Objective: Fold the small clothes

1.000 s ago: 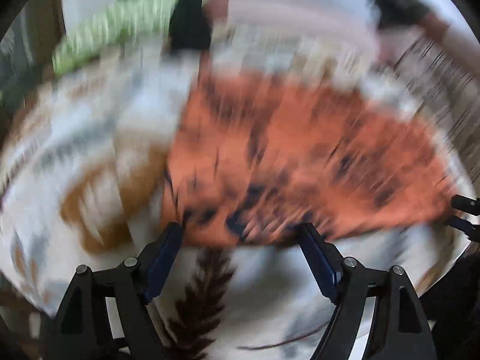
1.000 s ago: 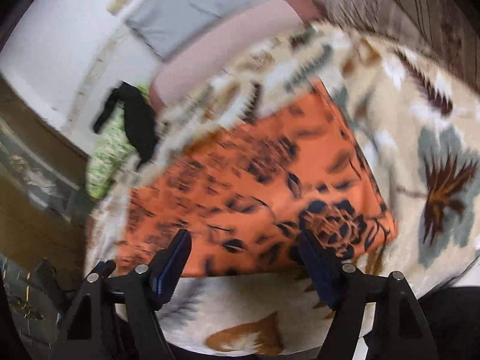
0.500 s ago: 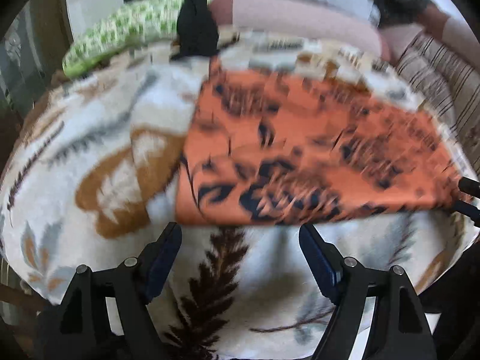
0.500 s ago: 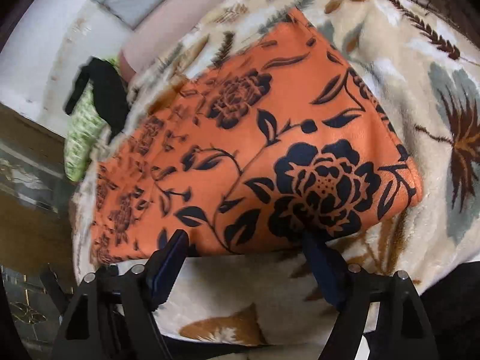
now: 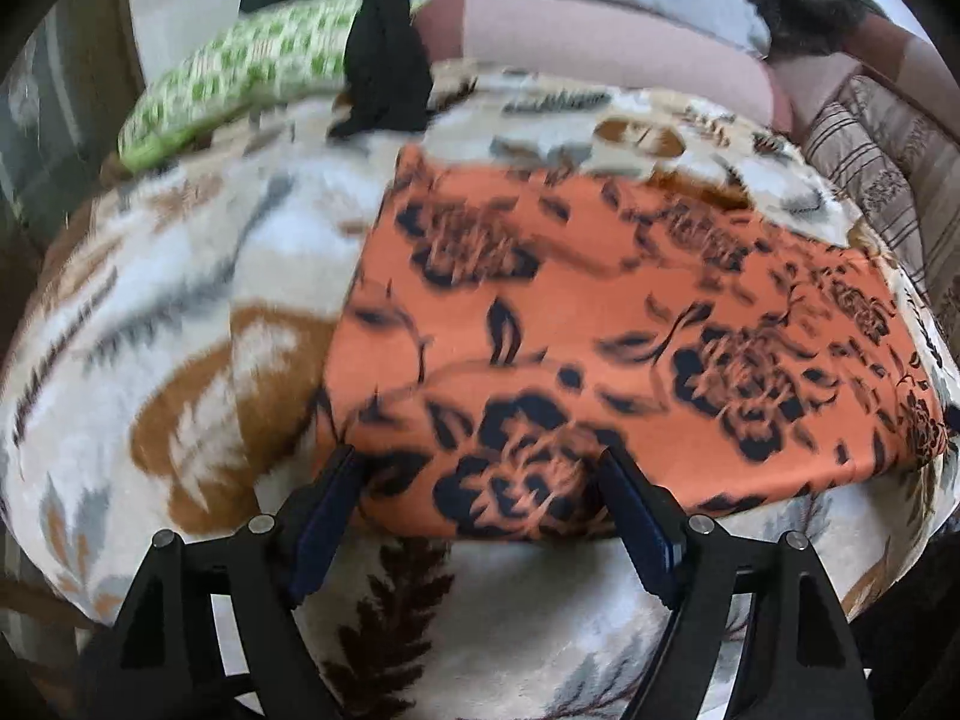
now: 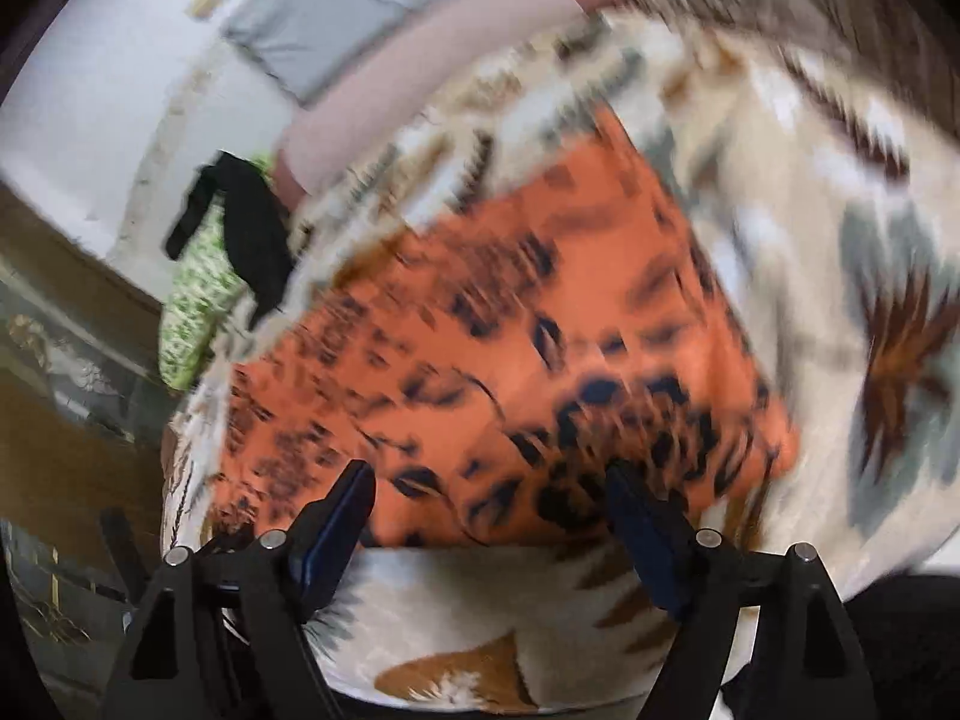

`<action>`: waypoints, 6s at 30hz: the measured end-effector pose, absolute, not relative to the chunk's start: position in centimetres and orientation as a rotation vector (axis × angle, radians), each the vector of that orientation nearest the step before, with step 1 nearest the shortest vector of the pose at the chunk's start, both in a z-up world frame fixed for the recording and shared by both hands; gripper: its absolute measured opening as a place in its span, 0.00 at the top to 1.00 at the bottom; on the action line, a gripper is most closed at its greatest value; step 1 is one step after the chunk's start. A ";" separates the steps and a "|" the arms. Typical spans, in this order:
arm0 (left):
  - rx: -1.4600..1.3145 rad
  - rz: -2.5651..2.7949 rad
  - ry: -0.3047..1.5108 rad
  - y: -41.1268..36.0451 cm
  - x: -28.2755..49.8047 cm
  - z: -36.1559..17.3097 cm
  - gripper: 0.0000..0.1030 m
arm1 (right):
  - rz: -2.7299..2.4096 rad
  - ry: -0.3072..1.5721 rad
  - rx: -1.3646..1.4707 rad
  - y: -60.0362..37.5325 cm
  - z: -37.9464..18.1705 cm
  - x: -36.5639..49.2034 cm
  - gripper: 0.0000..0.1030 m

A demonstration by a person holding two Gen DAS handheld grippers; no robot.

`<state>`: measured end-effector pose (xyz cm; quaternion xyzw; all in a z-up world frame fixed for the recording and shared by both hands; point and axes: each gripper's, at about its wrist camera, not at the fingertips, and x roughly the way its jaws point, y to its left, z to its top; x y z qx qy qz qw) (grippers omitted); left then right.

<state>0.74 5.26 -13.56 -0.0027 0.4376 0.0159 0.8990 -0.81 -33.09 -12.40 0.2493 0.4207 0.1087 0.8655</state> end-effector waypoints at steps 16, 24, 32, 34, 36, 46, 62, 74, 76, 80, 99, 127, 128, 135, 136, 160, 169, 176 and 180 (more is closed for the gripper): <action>-0.030 0.104 0.997 4.4 3.3 -14.9 0.20 | 0.265 0.975 0.559 -34.3 -15.0 2.6 0.18; -0.053 0.100 0.906 3.9 3.3 -12.9 0.17 | 0.310 0.877 0.506 -33.9 -13.2 1.9 0.17; 0.014 0.045 0.867 3.9 2.5 -13.3 0.16 | 0.307 0.868 0.564 -34.0 -10.9 3.3 0.17; 0.016 0.028 0.832 4.0 2.4 -12.8 0.16 | 0.356 0.875 0.552 -33.2 -10.0 5.0 0.17; -0.005 0.008 0.821 4.5 2.8 -13.1 0.16 | 0.422 0.908 0.548 -32.3 -9.9 7.4 0.17; 0.002 -0.016 0.859 5.5 3.2 -15.4 0.16 | 0.360 0.969 0.798 -36.6 -14.3 17.4 0.19; -0.024 0.013 0.859 5.4 2.8 -14.6 0.15 | 0.270 1.007 0.696 -38.2 -14.1 14.5 0.17; -0.009 -0.046 0.882 3.5 1.6 -13.3 0.14 | 0.369 1.027 0.764 -33.7 -16.5 2.7 0.16; 0.007 -0.002 0.967 4.0 2.5 -15.2 0.14 | 0.358 0.986 0.859 -34.8 -17.3 1.8 0.17; -0.048 -0.016 0.838 4.4 1.1 -12.4 0.14 | 0.307 0.868 0.972 -36.4 -15.0 -2.0 0.17; 0.039 -0.084 0.797 0.7 3.9 -11.4 0.14 | 0.078 0.850 1.298 -41.5 -21.1 -2.5 0.88; 0.096 -0.116 0.868 -0.8 7.2 -15.3 0.10 | 0.297 1.014 0.661 -43.0 -17.0 17.0 0.30; 0.096 -0.118 0.865 -0.8 7.2 -15.4 0.10 | 0.313 1.027 0.633 -42.4 -17.4 17.5 0.33; 0.089 -0.122 0.859 -0.7 7.3 -15.5 0.10 | 0.264 0.992 0.623 -41.5 -15.6 17.7 0.87; 0.091 -0.121 0.862 -0.8 7.4 -15.5 0.10 | 0.231 1.037 0.611 -41.6 -16.7 18.1 0.86; -0.404 0.105 0.892 14.8 0.4 -13.0 0.10 | 0.388 1.025 0.740 -34.8 -17.4 6.6 0.36; -0.468 0.013 0.972 14.5 1.0 -15.1 0.32 | 0.391 1.075 0.721 -34.8 -17.5 7.5 0.36; -0.349 0.067 0.914 14.7 0.0 -12.4 1.00 | 0.364 1.109 0.708 -33.8 -17.2 8.1 0.36; -0.268 0.071 0.900 13.9 -0.1 -12.1 1.00 | 0.358 1.124 0.671 -33.4 -17.2 8.3 0.36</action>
